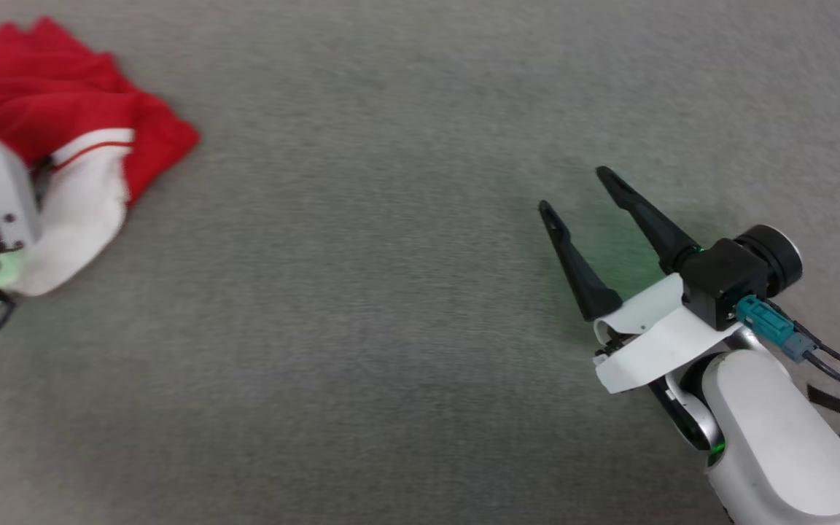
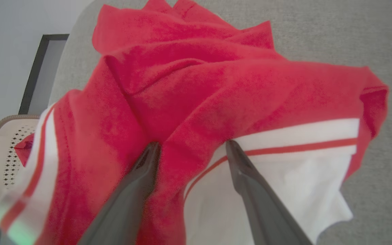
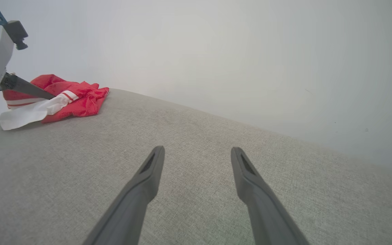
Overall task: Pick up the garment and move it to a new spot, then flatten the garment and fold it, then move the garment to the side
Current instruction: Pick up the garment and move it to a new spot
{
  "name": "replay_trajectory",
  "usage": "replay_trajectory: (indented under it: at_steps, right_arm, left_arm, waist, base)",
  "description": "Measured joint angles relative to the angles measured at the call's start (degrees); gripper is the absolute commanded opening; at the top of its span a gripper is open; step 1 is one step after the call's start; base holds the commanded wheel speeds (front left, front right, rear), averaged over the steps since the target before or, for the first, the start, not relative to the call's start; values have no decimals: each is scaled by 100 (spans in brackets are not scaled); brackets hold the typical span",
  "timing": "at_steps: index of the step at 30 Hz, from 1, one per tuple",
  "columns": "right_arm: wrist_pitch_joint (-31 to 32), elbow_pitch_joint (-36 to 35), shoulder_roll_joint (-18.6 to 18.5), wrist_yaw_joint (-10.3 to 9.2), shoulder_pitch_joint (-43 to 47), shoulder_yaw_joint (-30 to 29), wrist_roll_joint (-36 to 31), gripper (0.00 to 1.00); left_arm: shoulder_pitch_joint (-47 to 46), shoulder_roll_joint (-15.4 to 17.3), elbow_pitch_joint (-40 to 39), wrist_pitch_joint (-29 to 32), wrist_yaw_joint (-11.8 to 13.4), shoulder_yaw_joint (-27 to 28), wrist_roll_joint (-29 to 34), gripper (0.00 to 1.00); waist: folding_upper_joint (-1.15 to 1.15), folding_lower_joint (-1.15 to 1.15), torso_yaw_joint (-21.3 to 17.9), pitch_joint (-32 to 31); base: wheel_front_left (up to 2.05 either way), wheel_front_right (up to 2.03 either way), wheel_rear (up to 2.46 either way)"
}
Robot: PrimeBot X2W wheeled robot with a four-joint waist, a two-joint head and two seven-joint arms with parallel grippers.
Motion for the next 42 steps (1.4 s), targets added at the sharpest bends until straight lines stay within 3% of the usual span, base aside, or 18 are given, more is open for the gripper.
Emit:
replay_trajectory:
  at_steps: [11,17,18,19,20,30,42]
  right_arm:
    - [158,-675,3,0,-75,144,-66,100]
    - [253,-946,32,0,-50,155,-109,100]
    - [257,-962,33,0,-47,158,-110,100]
    - [267,-970,35,0,-41,163,-111,100]
    - [276,-981,36,0,-27,163,-111,100]
    - [143,-698,197,0,232,16,11,100]
    - [-111,-337,486,0,723,-521,281,100]
  left_arm:
    - [-128,449,205,827,5,-119,-939,100]
    - [-165,628,188,848,24,-214,-1222,100]
    - [-164,639,180,818,24,-241,-1248,47]
    - [-148,642,158,715,25,-261,-1265,36]
    - [-123,628,154,566,26,-252,-1324,0]
    - [82,382,-409,-456,40,-724,-1483,0]
    - [-289,498,-2390,-916,2,-2284,-1553,0]
  waist:
    - [0,0,-607,556]
    - [0,0,-791,706]
    - [0,0,-802,702]
    - [0,0,-808,689]
    - [0,0,-809,671]
    - [0,0,-729,192]
    - [0,0,-788,-594]
  base:
    - [0,0,0]
    - [0,0,0]
    - [0,0,0]
    - [0,0,0]
    - [0,0,0]
    - [0,0,0]
    - [0,0,0]
